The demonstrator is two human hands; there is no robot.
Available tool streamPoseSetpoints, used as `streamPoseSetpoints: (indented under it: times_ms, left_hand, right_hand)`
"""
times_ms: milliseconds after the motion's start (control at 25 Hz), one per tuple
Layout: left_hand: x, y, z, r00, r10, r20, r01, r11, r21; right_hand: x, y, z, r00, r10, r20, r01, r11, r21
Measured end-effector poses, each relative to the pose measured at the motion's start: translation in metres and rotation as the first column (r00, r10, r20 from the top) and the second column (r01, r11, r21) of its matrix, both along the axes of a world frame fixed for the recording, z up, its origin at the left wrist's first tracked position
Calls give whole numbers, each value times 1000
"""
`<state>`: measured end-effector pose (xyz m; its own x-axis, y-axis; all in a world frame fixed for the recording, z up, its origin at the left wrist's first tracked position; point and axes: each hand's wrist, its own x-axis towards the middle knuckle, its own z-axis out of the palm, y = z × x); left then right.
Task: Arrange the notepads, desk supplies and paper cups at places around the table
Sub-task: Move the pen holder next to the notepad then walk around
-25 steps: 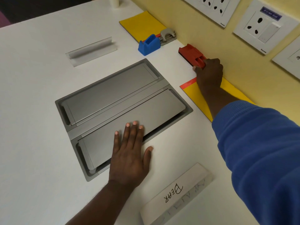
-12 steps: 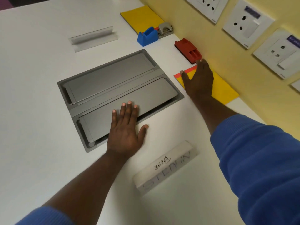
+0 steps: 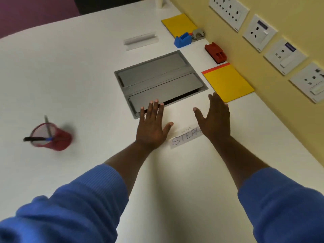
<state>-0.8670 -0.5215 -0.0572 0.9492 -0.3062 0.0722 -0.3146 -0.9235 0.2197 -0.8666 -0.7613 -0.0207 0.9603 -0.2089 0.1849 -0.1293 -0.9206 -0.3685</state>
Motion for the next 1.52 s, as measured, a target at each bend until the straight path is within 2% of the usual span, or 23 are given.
streamPoseSetpoints:
  times_ms: [120,280,480,640,960,1160,1280,1520]
  left_hand:
    - [-54,29,29,1000,14,-2,-14,1000,10]
    - [-122,72,44,994,74,-80,-73,997,19]
    - [-189,132,44,970,203,-131,-197,979,54]
    - [-210,182,46,934,319,-162,-313,948,61]
    - [-187,299,39,841,500,-207,-508,861,15]
    - [-145,358,8,751,566,-340,-628,771,-103]
    - [-120,379,-7,721,559,-410,-670,713,-207]
    - [-82,398,-25,766,428,-479,-636,609,-474]
  right_hand:
    - [-51,31,10,997,78,14,-78,997,27]
    - [-108,76,15,991,134,12,-134,987,86]
    - [-152,131,5,974,205,-98,-194,975,109]
    - [-157,182,-5,944,292,-153,-273,952,135]
    - [-133,321,-13,901,422,-98,-399,896,195]
    - [-102,393,-26,870,473,-141,-436,870,231]
    - [-84,422,-34,861,489,-141,-443,857,264]
    - [-57,461,-50,828,537,-161,-463,817,344]
